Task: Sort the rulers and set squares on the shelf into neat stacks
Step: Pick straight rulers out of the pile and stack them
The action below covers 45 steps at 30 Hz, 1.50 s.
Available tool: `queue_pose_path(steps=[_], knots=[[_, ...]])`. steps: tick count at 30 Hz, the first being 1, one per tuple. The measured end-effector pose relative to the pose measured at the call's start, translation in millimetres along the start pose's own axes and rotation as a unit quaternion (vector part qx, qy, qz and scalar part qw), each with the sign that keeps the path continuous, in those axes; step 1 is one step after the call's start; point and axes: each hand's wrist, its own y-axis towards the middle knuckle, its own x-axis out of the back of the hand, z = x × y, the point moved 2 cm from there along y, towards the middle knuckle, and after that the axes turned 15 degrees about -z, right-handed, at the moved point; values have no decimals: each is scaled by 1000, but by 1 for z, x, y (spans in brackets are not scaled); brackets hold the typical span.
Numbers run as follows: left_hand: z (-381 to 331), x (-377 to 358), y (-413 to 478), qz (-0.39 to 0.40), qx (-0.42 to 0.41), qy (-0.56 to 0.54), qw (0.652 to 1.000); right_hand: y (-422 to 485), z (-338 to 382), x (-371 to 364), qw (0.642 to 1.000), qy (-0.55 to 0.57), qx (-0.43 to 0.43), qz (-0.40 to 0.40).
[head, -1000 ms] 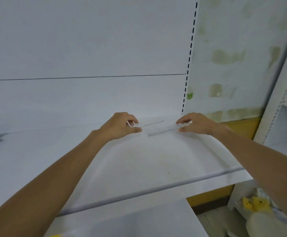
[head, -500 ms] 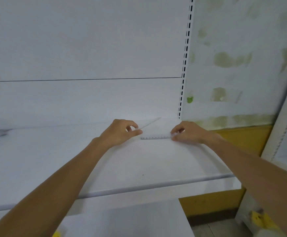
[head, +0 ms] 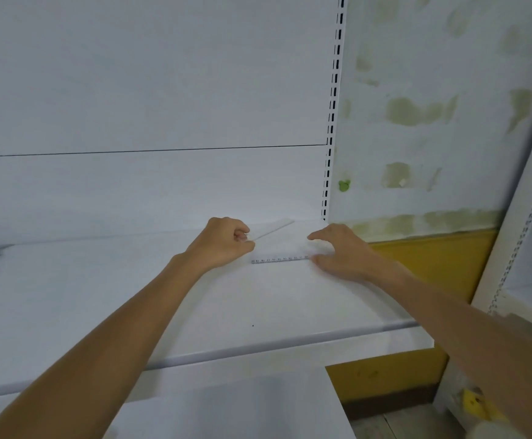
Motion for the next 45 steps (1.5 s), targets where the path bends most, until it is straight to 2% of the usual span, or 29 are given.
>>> queue_pose_path(steps=[2,7,13,17,30,37,40,45], knots=[[-6,-1,4,-1,-18,-11,1000,-19,10,5,1000,-3,24,-20],[-28,-18,9,33,-68,3,997,-77,30,-1,998,-27,65,1],[-39,-47,10,88,-92,7,992,-82,37,4,999,-13,47,-22],[-44,-64,11,99,-90,-21,991,-83,37,4,998,-23,53,-24],[-50,-82,15,124,-95,14,988,-80,32,4,999,6,31,-23],[-30,-44,5,85,-53,50,994,-66,28,2,1000,2,4,-12],[-7,-10,-10,57,-26,69,996,-46,36,2,999,34,-9,-36],[43,77,-51,17,5,109,994,-5,106,-12,990,107,32,-85]])
